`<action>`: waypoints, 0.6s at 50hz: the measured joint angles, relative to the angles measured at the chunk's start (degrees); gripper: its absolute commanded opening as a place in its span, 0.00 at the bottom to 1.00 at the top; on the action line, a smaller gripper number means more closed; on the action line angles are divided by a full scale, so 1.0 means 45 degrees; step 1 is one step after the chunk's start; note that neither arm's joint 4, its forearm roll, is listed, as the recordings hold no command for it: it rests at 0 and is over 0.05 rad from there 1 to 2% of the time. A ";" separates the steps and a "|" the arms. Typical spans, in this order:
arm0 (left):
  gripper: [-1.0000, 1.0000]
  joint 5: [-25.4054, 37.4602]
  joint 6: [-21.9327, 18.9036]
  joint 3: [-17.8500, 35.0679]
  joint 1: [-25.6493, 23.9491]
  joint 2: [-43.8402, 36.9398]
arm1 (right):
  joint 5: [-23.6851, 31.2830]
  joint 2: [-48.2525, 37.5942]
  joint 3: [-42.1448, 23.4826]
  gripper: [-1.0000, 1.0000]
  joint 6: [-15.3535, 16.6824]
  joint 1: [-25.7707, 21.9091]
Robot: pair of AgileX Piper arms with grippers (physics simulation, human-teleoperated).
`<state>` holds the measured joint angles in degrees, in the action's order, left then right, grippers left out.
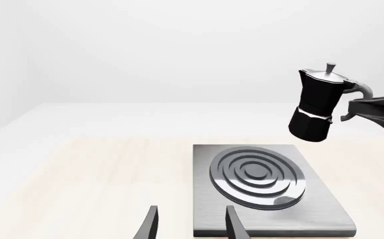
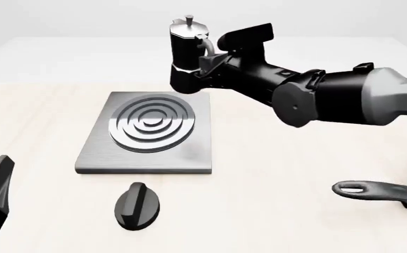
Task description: Put the moka pot on the stove.
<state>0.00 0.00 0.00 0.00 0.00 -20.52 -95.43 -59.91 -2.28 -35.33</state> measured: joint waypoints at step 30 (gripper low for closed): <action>1.00 0.0000 0.0000 0.0000 0.0000 0.0000 | 0.0446 -0.2844 -0.3063 0.00 -0.0349 -0.0979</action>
<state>0.00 0.00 0.00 0.00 0.00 -18.52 -108.23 -73.69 -3.85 -39.73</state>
